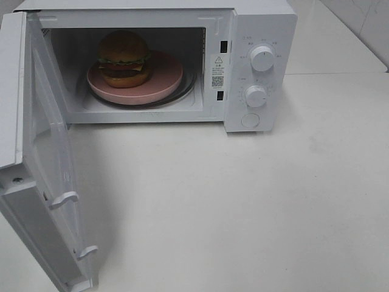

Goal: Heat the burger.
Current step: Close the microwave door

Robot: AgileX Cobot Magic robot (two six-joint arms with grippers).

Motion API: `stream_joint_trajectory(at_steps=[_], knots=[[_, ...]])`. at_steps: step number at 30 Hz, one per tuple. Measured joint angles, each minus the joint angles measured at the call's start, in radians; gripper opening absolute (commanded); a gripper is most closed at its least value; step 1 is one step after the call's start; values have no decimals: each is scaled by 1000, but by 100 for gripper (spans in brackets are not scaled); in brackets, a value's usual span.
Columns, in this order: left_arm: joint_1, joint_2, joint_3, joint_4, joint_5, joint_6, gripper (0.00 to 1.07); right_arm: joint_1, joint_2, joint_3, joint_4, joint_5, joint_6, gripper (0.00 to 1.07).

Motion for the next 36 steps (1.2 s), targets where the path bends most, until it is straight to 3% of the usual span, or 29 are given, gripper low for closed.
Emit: stream_joint_trajectory(at_steps=[36], knots=[[0, 0, 0, 0, 0, 0, 100, 0, 0, 0, 0, 0, 0, 76]])
